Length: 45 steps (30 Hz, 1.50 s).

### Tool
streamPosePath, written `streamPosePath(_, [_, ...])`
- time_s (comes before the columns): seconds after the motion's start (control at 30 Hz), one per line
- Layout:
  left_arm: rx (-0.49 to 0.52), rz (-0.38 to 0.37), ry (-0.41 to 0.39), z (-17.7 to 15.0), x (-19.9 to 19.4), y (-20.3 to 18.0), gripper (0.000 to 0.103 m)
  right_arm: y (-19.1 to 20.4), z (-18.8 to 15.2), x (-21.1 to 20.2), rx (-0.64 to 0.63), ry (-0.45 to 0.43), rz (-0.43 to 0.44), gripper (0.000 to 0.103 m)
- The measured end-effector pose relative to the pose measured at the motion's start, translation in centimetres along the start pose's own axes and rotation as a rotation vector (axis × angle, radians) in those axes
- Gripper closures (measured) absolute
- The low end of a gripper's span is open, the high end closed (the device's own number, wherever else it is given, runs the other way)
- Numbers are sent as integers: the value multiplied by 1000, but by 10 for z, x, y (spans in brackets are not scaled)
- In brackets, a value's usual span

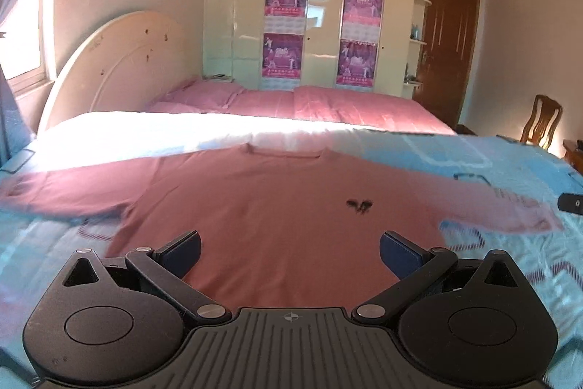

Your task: Fold small clothes

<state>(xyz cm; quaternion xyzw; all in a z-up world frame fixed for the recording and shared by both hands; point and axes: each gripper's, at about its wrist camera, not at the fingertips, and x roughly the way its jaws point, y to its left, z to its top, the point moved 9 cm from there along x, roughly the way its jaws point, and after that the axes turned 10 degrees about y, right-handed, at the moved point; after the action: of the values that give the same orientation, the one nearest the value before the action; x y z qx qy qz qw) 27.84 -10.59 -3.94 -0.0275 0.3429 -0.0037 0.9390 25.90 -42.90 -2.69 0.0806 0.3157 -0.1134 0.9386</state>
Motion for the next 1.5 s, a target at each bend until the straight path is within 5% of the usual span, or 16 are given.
streamPosePath(0.27, [24,27,65,26,68,-52,0,-93,37,81,115,39,-85,31])
streamPosePath(0.47, [72,43,197,9,124,-83,0,-160,32,139,216,100,-148,51])
streamPosePath(0.7, [80,32,189,7,139,-113,0,-213,18,189,320,152,-165,57])
streamPosePath(1.03, [72,16,177,33,164,-129,0,-238,4,222,471,179,-105,54])
streamPosePath(1.17, [74,16,159,43,163,-128,0,-236,11,228,444,176,-102,96])
streamPosePath(1.27, [80,23,154,54,165,-114,0,-236,32,213,364,90,-130,96])
streamPosePath(1.37, [85,40,193,55,172,-92,0,-241,21,240,303,224,-195,96])
streamPosePath(1.5, [58,66,218,54,172,-55,0,-229,36,238,278,190,-211,96])
